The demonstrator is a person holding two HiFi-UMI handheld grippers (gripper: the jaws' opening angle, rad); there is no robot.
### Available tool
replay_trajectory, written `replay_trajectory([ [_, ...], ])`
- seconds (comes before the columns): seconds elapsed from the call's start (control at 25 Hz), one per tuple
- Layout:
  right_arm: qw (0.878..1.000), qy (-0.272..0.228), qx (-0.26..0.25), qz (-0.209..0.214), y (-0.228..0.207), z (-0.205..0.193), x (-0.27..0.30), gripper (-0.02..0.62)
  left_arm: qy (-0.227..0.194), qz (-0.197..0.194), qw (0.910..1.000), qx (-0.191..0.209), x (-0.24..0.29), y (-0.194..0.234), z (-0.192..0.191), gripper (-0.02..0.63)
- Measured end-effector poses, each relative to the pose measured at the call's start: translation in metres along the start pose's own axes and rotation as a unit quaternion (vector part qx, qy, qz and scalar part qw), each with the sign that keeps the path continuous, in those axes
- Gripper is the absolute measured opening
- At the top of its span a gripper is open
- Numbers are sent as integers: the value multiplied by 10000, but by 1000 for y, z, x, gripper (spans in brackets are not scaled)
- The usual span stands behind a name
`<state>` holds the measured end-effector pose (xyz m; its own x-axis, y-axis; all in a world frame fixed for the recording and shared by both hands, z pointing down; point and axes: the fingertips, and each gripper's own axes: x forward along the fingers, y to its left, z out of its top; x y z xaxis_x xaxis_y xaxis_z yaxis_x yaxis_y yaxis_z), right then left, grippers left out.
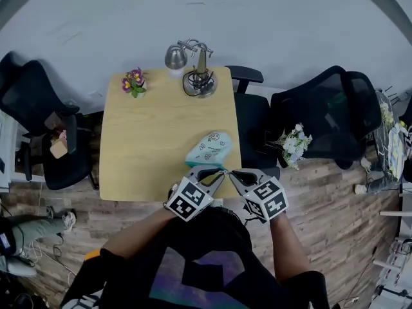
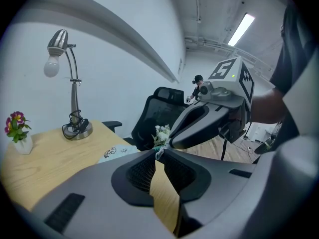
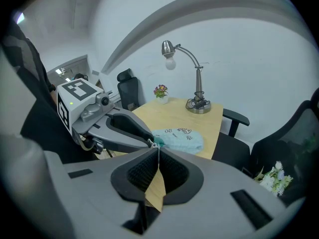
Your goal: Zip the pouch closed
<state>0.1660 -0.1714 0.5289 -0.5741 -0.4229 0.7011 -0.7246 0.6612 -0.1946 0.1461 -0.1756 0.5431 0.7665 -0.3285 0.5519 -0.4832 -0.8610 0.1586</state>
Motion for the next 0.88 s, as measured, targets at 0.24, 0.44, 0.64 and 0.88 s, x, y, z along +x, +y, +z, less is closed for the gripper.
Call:
replay_trajectory([
  [0.24,10000,-22,-19,71,0,4,3,25,-64,39,10000,-35,0,1,2,23],
  [0.44,9999,-46,-59,95,-2,6,4,23,-124,128,9998,-120,-3,5,2,14],
  [0.64,10000,-77,11,24,-9,6,3,20,-225,415,9971,-605,-12,27,-4,12],
  [0.88,9998,-89,80,-165,-20,5,-1,20,-165,1072,9900,-898,-30,66,-21,12],
])
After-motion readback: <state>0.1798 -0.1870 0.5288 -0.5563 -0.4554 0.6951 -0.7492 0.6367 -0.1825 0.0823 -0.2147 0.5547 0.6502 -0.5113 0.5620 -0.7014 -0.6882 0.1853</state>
